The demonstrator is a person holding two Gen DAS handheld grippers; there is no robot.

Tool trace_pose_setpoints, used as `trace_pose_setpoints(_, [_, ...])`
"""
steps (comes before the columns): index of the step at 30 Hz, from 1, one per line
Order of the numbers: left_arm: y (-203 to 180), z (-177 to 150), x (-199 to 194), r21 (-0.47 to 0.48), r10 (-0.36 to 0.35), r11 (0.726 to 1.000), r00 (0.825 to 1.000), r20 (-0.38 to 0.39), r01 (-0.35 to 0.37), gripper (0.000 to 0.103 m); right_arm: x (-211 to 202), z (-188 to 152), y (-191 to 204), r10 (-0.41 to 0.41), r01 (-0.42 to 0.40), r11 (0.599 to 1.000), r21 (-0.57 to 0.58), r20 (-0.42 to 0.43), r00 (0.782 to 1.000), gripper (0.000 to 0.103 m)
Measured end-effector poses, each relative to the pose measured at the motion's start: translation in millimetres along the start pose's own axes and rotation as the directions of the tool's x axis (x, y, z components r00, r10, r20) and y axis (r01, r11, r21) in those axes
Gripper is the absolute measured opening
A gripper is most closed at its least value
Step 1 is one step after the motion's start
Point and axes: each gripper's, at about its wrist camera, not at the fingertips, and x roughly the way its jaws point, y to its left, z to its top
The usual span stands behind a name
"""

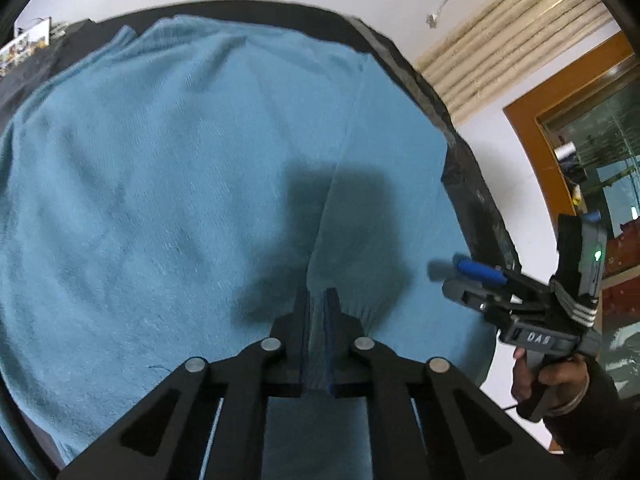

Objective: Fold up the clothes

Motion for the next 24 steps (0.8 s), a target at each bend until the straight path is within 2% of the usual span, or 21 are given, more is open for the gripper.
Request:
trace_pose_setpoints(1, [0, -2, 4, 0.001, 0.003, 1.0, 1.0, -0.011, -0.003, 0.037, 0, 1, 1, 0.0, 0.0, 1.0, -0.002, 0.002, 1.0, 0.075])
trace_pose_setpoints(2, [0, -4, 7, 0.002, 0.006, 1.0, 1.0, -0.021, -0.006, 0.048, 0, 1, 2, -0.007, 0.007, 1.0, -0.006, 0.001, 1.0, 0.075])
trace_pose_setpoints(3, [-1, -5, 10, 0.002, 0.009, 1.0, 1.0, -0.03, -0.009, 0.065, 1, 1, 2, -0.012, 0.012, 1.0, -0.007, -0.002, 1.0, 0.075])
trace_pose_setpoints(4, [-2, -7, 12, 0.001, 0.007, 1.0, 1.0, -0.029, -0.007, 0.071, 2, 0, 3, -0.017, 0.017, 1.0, -0.007, -0.005, 1.0, 0.075])
trace_pose_setpoints(9, [-17, -5, 38, 0.017, 0.046, 0.999, 0.998, -0.053, -0.045, 0.071, 3, -3, 0, -0.025, 0.025, 1.0, 0.006, -0.013, 1.0, 0.075])
trace_pose_setpoints(11, [-22, -7, 39, 0.039, 0.079, 0.996, 0.996, -0.038, -0.078, 0.062, 2, -4, -2, -0.028, 0.028, 1.0, 0.012, -0.008, 1.0, 0.075])
trace_pose_setpoints(12, [-25, -7, 41, 0.061, 0.099, 0.993, 0.994, -0.038, -0.096, 0.044, 2, -4, -3, -0.029, 0.029, 0.999, 0.015, -0.006, 1.0, 0.075])
trace_pose_setpoints(13, [-28, -8, 42, 0.077, 0.105, 0.992, 0.993, -0.044, -0.101, 0.017, 1, -4, -4, -0.03, 0.03, 0.999, 0.018, -0.003, 1.0, 0.075])
trace_pose_setpoints(14, [-28, -8, 44, 0.08, 0.099, 0.992, 0.993, -0.061, -0.094, 0.01, 1, -4, -4, -0.033, 0.033, 0.999, 0.021, 0.0, 0.999, 0.075])
trace_pose_setpoints(16, [-30, -9, 42, 0.097, 0.107, 0.99, 0.993, -0.059, -0.101, 0.007, 0, -4, -5, -0.038, 0.038, 0.999, 0.025, 0.005, 0.999, 0.075])
trace_pose_setpoints(19, [-32, -7, 34, 0.111, 0.073, 0.992, 0.996, -0.05, -0.067, 0.007, -2, -3, -4, -0.055, 0.055, 0.998, 0.019, 0.017, 0.998, 0.075])
trace_pose_setpoints(24, [-15, 16, -14, 0.08, 0.069, 0.994, 0.994, 0.081, -0.076, 0.007, -7, 5, -3, -0.09, 0.09, 0.996, -0.008, 0.043, 0.995, 0.075])
